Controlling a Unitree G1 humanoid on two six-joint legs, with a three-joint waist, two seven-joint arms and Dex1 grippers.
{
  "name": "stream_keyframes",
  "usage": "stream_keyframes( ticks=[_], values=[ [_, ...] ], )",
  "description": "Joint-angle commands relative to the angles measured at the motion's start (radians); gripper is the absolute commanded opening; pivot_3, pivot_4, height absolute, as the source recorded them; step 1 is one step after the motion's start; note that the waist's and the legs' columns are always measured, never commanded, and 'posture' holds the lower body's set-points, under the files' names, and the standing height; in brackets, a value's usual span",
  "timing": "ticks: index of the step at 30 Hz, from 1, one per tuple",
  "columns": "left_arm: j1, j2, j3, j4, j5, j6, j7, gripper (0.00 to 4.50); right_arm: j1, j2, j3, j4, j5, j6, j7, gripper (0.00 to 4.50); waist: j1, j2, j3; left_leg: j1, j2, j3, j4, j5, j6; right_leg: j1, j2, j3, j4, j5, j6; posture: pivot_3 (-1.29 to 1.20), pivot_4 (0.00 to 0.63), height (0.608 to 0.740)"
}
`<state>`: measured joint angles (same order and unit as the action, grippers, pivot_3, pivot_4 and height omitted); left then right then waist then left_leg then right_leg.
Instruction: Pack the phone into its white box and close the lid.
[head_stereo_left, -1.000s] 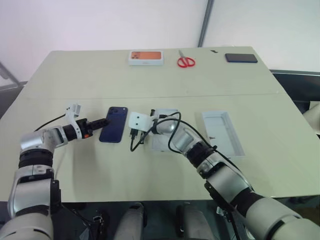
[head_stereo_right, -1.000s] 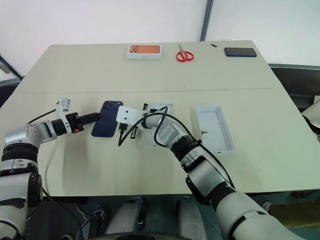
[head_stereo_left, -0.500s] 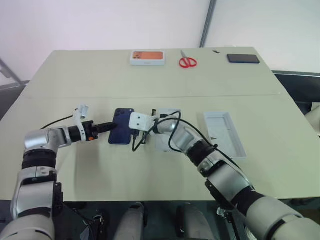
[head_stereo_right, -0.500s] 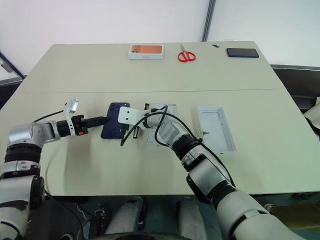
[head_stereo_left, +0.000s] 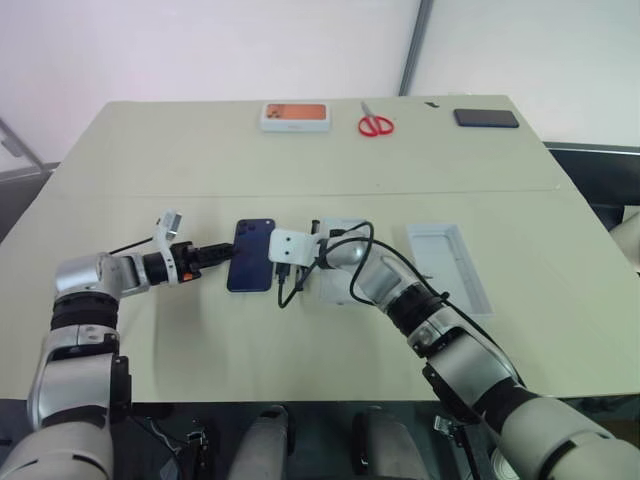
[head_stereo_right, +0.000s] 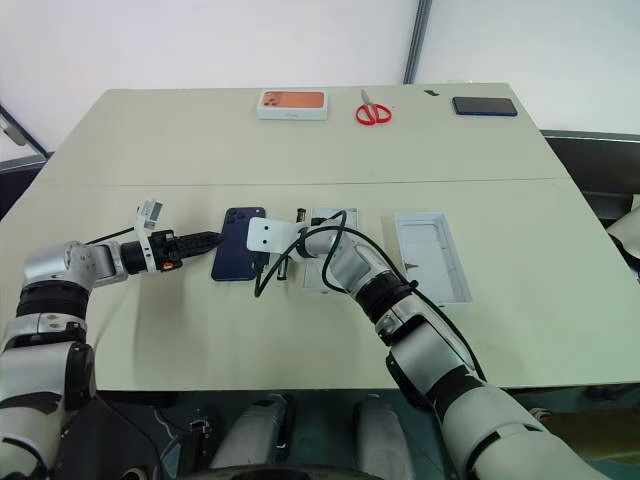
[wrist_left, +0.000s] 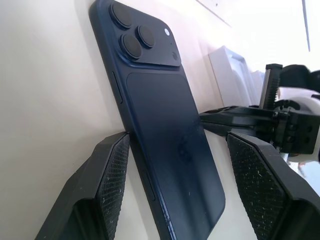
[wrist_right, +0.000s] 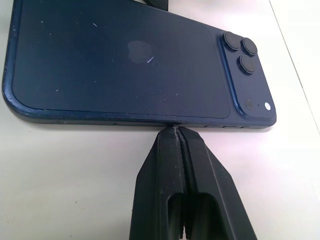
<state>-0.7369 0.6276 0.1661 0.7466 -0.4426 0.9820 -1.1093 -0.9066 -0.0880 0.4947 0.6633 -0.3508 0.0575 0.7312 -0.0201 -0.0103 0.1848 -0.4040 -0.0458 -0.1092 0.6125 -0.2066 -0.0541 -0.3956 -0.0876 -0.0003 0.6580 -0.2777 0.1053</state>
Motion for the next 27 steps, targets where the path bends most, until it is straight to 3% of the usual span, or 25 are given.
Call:
stream_keyframes(
  ticks=[1, 19, 24, 27],
  values=[
    [0.016, -0.051, -0.085, 0.012, 0.034, 0.032, 0.009, 3.25, -0.003, 0.01, 0.006, 0.004, -0.005, -0.005, -0.002, 0.06, 0.001, 0.0, 0.0, 0.0, 0.0, 0.0, 0.0, 0.0, 0.0, 0.0, 0.0, 0.0, 0.0, 0.0, 0.0, 0.0, 0.15, 0.74],
    [0.017, -0.104, -0.02, -0.126, -0.021, 0.181, 0.047, 3.25, 0.013, 0.006, 0.012, 0.0, -0.021, -0.019, 0.004, 0.06, 0.004, 0.002, -0.003, 0.002, 0.0, 0.0, 0.0, 0.0, 0.0, 0.002, 0.0, 0.0, -0.001, 0.0, 0.0, 0.0, 0.15, 0.74],
    [0.011, -0.124, 0.046, -0.164, -0.064, 0.214, 0.075, 3.25, 0.013, 0.008, 0.008, 0.003, -0.022, -0.02, 0.006, 0.06, 0.004, 0.002, -0.003, 0.002, 0.0, -0.001, 0.0, 0.0, 0.0, 0.002, 0.0, 0.0, -0.001, 0.0, 0.0, 0.0, 0.15, 0.74],
    [0.019, -0.13, 0.0, -0.22, -0.026, 0.207, 0.111, 3.25, 0.016, 0.008, 0.009, 0.0, -0.024, -0.021, 0.01, 0.06, 0.005, 0.002, -0.003, 0.001, 0.0, -0.002, 0.0, 0.0, 0.0, 0.002, 0.0, 0.0, -0.001, 0.0, 0.0, 0.0, 0.15, 0.74]
  ],
)
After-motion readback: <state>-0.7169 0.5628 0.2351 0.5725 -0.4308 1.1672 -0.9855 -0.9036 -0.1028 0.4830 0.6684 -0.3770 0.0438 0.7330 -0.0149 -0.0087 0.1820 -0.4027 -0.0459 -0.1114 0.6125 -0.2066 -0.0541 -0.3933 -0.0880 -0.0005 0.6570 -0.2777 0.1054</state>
